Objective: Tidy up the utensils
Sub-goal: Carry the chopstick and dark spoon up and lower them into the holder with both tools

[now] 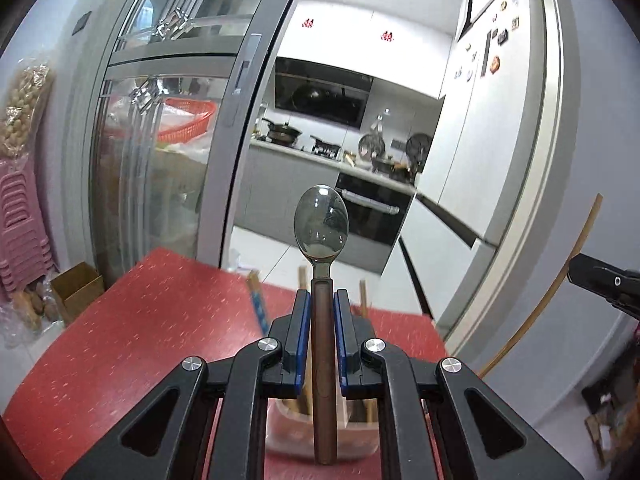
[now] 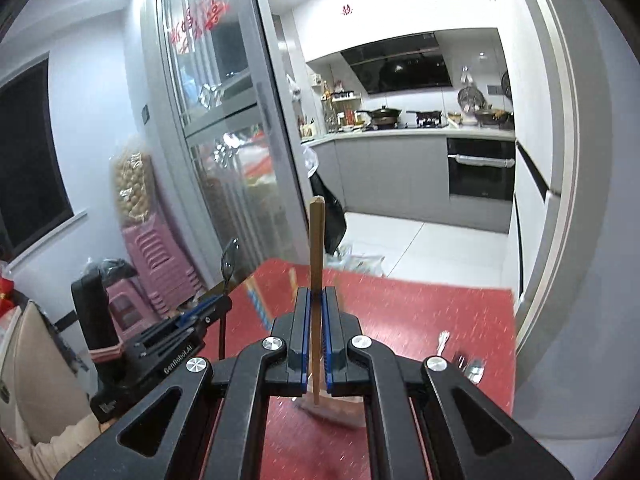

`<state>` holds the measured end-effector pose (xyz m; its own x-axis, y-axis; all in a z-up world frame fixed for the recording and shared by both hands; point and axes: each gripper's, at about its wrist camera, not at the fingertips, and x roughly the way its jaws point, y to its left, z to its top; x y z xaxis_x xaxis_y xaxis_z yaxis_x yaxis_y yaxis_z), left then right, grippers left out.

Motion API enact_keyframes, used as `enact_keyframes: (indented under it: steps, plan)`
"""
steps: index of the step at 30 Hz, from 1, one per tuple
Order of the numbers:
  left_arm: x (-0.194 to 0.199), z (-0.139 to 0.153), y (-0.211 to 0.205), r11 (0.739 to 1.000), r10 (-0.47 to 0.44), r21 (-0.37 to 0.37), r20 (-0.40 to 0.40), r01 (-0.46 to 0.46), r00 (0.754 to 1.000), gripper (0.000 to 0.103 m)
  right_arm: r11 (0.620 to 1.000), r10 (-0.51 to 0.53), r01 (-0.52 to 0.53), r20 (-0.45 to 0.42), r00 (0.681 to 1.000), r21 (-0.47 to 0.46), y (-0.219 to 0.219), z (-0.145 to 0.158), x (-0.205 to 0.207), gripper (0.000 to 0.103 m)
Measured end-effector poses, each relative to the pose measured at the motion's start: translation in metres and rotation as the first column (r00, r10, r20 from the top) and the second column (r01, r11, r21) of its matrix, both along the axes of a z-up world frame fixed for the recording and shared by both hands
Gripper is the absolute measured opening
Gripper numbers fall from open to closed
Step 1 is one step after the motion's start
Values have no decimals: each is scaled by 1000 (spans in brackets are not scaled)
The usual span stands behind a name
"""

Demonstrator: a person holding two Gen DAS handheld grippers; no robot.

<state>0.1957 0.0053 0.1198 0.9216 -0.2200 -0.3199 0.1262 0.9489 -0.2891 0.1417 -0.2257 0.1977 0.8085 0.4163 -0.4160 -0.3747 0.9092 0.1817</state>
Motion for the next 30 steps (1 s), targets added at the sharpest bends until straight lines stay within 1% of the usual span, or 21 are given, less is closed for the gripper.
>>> enact_keyframes:
  steps: [3, 5, 9, 13, 18, 20, 24, 30]
  plan:
    - [14, -4, -7, 1000, 16, -2, 32, -16, 999, 37, 1000, -8, 8, 8, 1000, -16, 2, 1, 17, 6]
    - [26, -7, -10, 1000, 25, -7, 40, -25, 999, 37, 999, -12, 12, 10, 1000, -30, 4, -1, 26, 6]
    - [44, -21, -17, 999, 41, -6, 48, -40, 998, 37, 999, -14, 14, -2, 1000, -47, 4, -16, 47, 6]
    - [53, -37, -25, 999, 52, 16, 49, -52, 997, 37, 997, -18, 16, -23, 1000, -81, 5, -32, 62, 6]
    - [59, -60, -31, 998, 59, 32, 29, -60, 998, 37, 993, -15, 8, -58, 998, -117, 7, -48, 73, 6]
    - [59, -67, -34, 997, 57, 53, 23, -58, 998, 37, 992, -15, 6, -75, 997, -127, 8, -54, 77, 6]
    - [56, -78, -40, 993, 59, 100, 23, -61, 998, 37, 990, -10, -6, -114, 993, -138, 10, -68, 85, 6]
    - [51, -90, -42, 988, 71, 138, -7, -70, 997, 37, 990, 12, -36, -176, 984, -138, 17, -90, 100, 6]
